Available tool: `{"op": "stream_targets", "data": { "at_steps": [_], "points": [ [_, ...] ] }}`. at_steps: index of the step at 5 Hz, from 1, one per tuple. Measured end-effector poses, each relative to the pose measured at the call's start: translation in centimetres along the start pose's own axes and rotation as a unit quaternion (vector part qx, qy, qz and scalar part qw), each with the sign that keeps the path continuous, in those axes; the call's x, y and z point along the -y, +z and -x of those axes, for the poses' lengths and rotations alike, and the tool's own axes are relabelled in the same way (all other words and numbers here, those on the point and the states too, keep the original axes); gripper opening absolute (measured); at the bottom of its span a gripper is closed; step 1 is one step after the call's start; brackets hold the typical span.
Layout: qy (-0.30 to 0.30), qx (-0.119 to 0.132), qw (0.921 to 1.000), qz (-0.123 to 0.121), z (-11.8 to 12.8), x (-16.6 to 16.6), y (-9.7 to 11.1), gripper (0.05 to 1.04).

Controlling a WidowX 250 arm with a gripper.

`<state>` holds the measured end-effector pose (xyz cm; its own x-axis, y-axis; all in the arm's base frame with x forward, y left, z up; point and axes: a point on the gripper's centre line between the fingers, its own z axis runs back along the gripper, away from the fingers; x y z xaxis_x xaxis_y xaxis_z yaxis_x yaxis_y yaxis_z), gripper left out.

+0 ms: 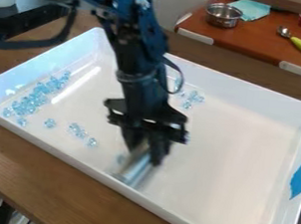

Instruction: Sweep into pile

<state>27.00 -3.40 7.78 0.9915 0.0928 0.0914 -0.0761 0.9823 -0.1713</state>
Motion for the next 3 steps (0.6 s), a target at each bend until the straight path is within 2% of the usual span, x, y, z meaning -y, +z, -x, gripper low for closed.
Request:
{"op": "stream_targets", "data": {
  "at_steps": [1,3],
  "points": [
    [0.009,-0.018,0.9998,-0.004,0.3,-2.4,0.7,0.377],
    [0.002,-0.004,1.0000,-0.008,0.0,-7.7,1.8,0.378]
  ]
}}
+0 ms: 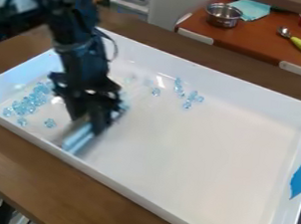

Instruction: Sweep into pile

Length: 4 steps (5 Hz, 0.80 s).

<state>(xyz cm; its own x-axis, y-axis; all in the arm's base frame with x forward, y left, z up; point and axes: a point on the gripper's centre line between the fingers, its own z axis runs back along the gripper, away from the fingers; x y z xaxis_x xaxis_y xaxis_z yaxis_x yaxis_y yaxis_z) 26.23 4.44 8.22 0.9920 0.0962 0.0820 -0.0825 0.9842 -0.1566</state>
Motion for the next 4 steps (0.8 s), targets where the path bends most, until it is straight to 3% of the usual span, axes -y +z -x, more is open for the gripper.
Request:
{"op": "stream_targets", "data": {
  "at_steps": [1,3,4],
  "points": [
    [-0.014,0.013,0.9997,-0.011,-0.1,-2.5,0.2,0.377],
    [-0.031,0.005,0.9993,-0.017,0.1,-6.5,1.7,0.377],
    [-0.035,0.014,0.9993,0.000,-0.1,-5.9,2.3,0.377]
  ]
}}
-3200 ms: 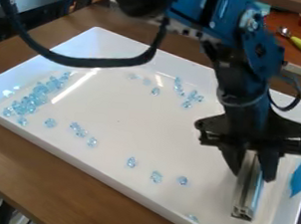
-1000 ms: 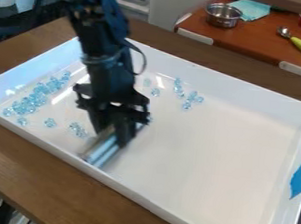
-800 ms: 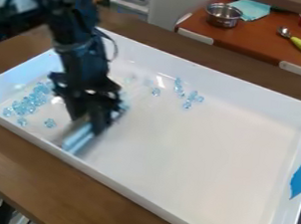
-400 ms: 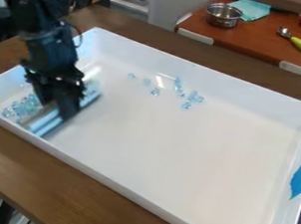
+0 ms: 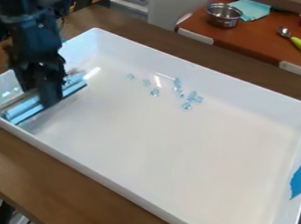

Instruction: Sweep into pile

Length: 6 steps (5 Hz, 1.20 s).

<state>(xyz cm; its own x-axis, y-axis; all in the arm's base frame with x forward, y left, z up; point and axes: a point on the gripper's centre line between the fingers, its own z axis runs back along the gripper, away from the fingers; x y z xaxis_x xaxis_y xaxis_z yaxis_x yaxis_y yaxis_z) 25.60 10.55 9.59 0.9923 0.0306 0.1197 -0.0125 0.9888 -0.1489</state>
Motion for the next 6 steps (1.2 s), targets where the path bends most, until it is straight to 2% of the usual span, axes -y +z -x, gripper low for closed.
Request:
{"op": "stream_targets", "data": {
  "at_steps": [1,2,3,4,5,6],
  "points": [
    [-0.011,0.020,0.9985,0.050,-1.7,3.9,1.0,0.378],
    [-0.054,0.049,0.9919,0.104,-4.3,9.0,2.2,0.377],
    [-0.072,0.048,0.9886,0.123,-5.7,13.1,1.3,0.378],
    [-0.086,0.033,0.9891,0.115,-6.8,17.9,-0.9,0.378],
    [-0.063,0.021,0.9926,0.102,-8.5,19.9,-3.2,0.378],
    [-0.044,0.022,0.9951,0.086,-10.2,19.6,-4.8,0.378]
  ]
}}
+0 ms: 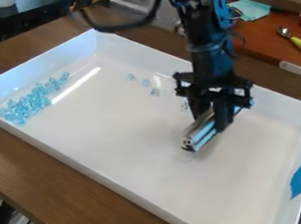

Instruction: Sweep into pile

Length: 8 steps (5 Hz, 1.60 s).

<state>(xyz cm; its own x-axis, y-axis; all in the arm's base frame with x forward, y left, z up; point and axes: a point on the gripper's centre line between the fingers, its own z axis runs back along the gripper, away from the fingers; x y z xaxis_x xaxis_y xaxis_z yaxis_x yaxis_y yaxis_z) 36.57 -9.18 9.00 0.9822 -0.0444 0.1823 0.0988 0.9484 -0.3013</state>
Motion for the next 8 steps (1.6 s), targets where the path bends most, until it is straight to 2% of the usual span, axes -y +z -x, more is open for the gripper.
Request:
{"op": "stream_targets", "data": {
  "at_steps": [1,3,5,6,7,8],
  "points": [
    [0.016,0.005,0.9998,-0.007,-1.0,-1.5,-0.4,0.378],
    [0.060,0.023,0.9979,-0.011,-1.1,-7.5,1.6,0.377],
    [0.096,0.031,0.9947,-0.019,-0.7,-11.2,2.9,0.378],
    [0.126,0.043,0.9905,-0.035,-0.8,-12.1,3.1,0.377],
    [0.184,0.059,0.9797,-0.053,-1.0,-12.8,3.2,0.378],
    [0.254,0.094,0.9595,-0.079,-1.4,-14.3,4.0,0.378]
  ]
}}
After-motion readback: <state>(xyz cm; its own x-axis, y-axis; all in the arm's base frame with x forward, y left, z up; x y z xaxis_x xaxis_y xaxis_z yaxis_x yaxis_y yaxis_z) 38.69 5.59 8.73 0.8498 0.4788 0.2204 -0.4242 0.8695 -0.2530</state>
